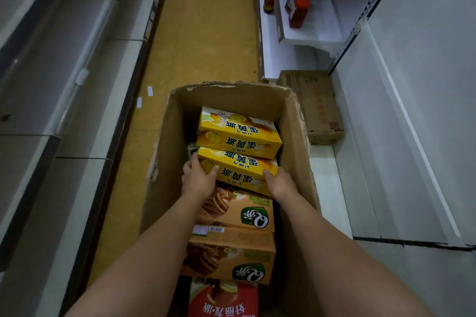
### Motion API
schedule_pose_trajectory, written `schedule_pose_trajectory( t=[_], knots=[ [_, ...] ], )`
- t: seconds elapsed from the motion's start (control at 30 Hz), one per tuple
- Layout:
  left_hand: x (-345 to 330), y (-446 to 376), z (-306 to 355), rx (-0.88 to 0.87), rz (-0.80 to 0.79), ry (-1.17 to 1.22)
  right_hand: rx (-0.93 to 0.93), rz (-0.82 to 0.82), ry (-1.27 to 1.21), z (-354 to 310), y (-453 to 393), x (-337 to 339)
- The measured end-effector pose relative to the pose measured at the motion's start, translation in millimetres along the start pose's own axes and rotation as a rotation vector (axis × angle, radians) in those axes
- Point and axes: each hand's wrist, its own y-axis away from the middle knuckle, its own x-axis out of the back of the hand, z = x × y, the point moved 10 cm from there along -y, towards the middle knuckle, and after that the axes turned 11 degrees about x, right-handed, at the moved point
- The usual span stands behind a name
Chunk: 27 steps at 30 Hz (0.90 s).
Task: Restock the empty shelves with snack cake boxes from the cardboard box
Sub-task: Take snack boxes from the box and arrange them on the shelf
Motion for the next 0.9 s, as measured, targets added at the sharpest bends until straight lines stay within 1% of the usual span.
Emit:
schedule_pose_trajectory(
  t=[0.13,0.37,0.5,0.57,0.67,0.77,0.9],
  knots=[
    [-2.1,-27.3,3.4,0.073,0.008,0.076,-0.057,0.005,0.018,2.4,-18.4,-4.1],
    [-14.1,-54.4,1.7,0.167,-0.040,0.212,-0.054,-0.015,0.054,3.2,-39.3,-12.2],
    [-27.9,-62.7,-19.1,0.340,-0.128,0.531,-0.110,-0.042,0.089,3.1,-38.5,-18.1],
    [-30.1,-62.1,-22.1,0.375,-0.127,0.611,-0.136,-0.032,0.065,0.9,-37.2,-18.5],
    [-22.1,-59.5,-24.1,0.384,-0.082,0.623,-0.192,-0.016,0.076,-1.9,-30.2,-13.5],
    [-9.0,-56.2,-27.3,0.386,-0.045,0.595,-0.225,-0.033,0.152,-3.3,-19.5,-9.0],
    [5.8,-44.6,-29.0,0.380,-0.056,0.560,-0.241,-0.087,0.216,-9.4,-4.7,-3.1]
  ],
)
